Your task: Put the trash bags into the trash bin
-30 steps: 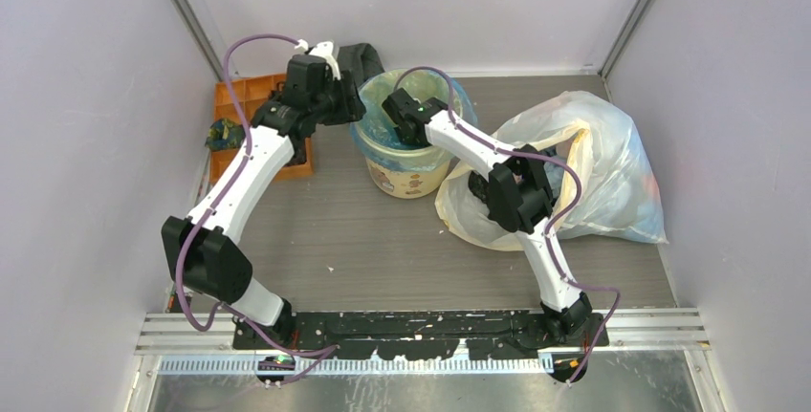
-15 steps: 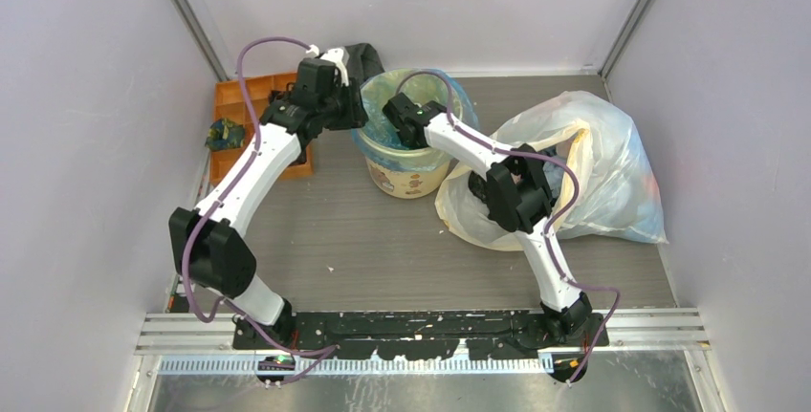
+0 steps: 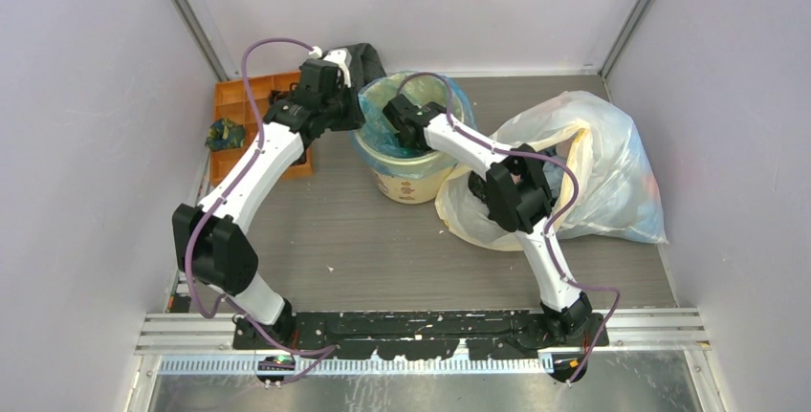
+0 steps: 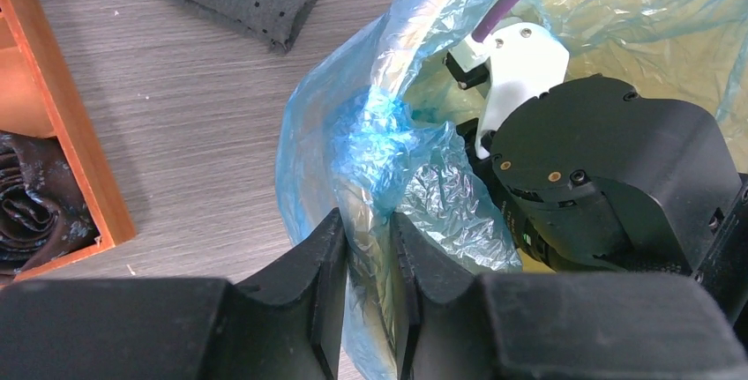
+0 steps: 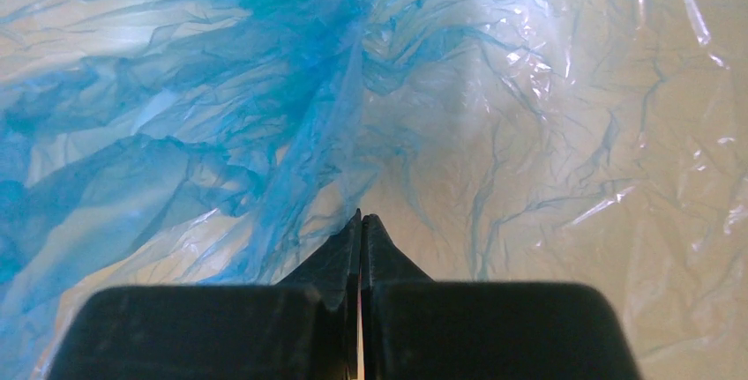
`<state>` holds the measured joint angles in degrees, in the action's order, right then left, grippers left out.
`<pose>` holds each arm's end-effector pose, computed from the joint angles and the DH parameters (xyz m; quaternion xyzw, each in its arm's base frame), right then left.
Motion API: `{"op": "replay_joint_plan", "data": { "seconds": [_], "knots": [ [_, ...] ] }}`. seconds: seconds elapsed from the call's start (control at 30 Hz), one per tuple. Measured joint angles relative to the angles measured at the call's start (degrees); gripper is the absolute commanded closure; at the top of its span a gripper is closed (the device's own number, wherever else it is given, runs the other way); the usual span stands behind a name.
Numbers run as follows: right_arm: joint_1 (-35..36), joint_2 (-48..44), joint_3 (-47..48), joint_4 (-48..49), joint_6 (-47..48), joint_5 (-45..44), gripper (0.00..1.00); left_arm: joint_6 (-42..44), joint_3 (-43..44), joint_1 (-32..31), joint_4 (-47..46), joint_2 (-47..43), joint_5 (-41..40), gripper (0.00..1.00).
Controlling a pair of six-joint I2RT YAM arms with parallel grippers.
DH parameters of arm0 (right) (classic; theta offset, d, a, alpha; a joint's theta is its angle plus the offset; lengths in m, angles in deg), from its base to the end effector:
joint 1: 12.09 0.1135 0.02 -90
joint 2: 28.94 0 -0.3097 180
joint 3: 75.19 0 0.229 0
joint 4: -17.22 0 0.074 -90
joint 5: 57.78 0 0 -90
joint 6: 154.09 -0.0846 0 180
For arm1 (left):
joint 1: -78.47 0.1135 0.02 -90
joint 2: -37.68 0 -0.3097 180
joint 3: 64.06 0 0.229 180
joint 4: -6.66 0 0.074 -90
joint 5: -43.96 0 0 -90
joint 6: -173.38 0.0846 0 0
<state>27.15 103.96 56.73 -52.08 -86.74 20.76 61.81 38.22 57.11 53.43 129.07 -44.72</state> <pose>0.4077 0.3113 0.1887 -0.1245 0.9725 0.0033 0.1967 0.3540 -0.1405 0.3734 0.0036 0.8905 -0.1760 0.4196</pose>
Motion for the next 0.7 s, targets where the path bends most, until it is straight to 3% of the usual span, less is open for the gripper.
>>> {"op": "replay_joint_plan", "data": {
  "seconds": [0.53,0.7],
  "knots": [
    [0.2,-1.5,2.0,-1.3,-1.4,2.5,0.99,0.1,1.7,-0.6,0.2,0.3,-2.0,0.99],
    [0.2,-3.4,2.3,-1.3,-2.0,3.3,0.99,1.3,4.1,-1.2,1.6,0.5,-3.5,0.99]
  ]
}}
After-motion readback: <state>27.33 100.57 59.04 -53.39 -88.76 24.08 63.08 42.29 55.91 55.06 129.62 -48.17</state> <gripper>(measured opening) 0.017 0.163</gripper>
